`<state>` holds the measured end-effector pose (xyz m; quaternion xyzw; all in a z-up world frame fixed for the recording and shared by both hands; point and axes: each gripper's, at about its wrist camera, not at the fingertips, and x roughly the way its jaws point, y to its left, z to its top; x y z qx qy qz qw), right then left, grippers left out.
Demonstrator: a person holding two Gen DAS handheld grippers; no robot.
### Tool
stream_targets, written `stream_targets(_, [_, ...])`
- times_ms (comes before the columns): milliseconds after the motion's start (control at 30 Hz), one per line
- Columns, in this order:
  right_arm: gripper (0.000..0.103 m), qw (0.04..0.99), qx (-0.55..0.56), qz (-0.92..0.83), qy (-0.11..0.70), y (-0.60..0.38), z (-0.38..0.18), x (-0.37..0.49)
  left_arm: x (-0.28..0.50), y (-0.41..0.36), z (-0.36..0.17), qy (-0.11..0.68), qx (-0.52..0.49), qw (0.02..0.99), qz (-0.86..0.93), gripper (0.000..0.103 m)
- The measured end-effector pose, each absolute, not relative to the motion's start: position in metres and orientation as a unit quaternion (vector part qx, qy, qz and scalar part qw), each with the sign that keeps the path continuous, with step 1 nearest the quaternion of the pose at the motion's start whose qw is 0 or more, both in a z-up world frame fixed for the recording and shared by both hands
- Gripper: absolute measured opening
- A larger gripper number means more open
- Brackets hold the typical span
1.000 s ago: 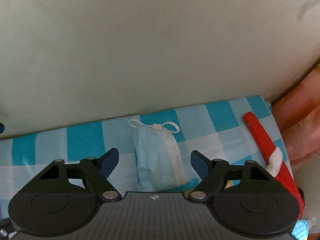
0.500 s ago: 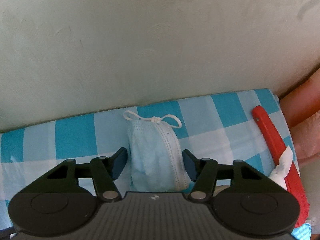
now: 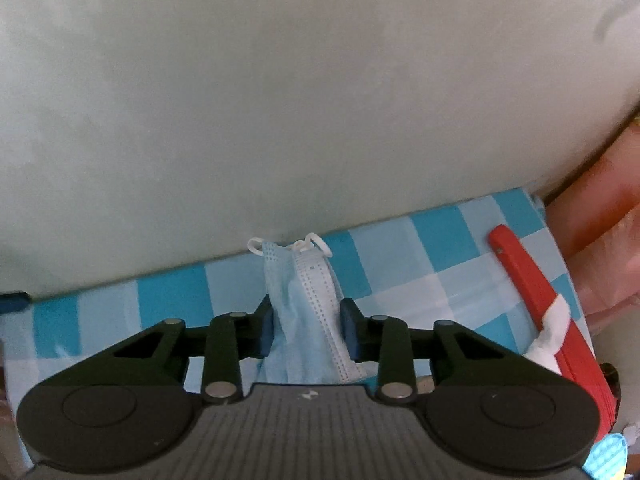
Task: Organize soft objects
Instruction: 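Move the left tool to the white knotted towel on the red fan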
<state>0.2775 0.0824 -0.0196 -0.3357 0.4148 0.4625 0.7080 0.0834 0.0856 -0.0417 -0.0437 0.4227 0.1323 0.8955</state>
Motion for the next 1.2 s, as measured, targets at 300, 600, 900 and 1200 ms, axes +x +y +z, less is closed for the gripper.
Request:
stream_targets(300, [0.038, 0.731, -0.323, 0.454, 0.394, 0.04, 0.028, 0.246, 0.082, 0.089, -0.033, 0.42, -0.046, 0.898, 0.125, 0.102])
stream_targets(600, [0.038, 0.761, -0.297, 0.425, 0.389, -0.021, 0.059, 0.219, 0.087, 0.084, -0.008, 0.405, -0.037, 0.907, 0.106, 0.102])
stream_targets(900, [0.038, 0.794, -0.264, 0.359, 0.413, -0.087, 0.055, 0.236, 0.123, 0.072, 0.017, 0.39, -0.022, 0.916, 0.093, 0.102])
stream_targets(1200, [0.038, 0.817, -0.228, 0.315, 0.426, -0.133, 0.051, 0.255, 0.186, 0.048, 0.017, 0.415, -0.034, 0.907, 0.06, 0.102])
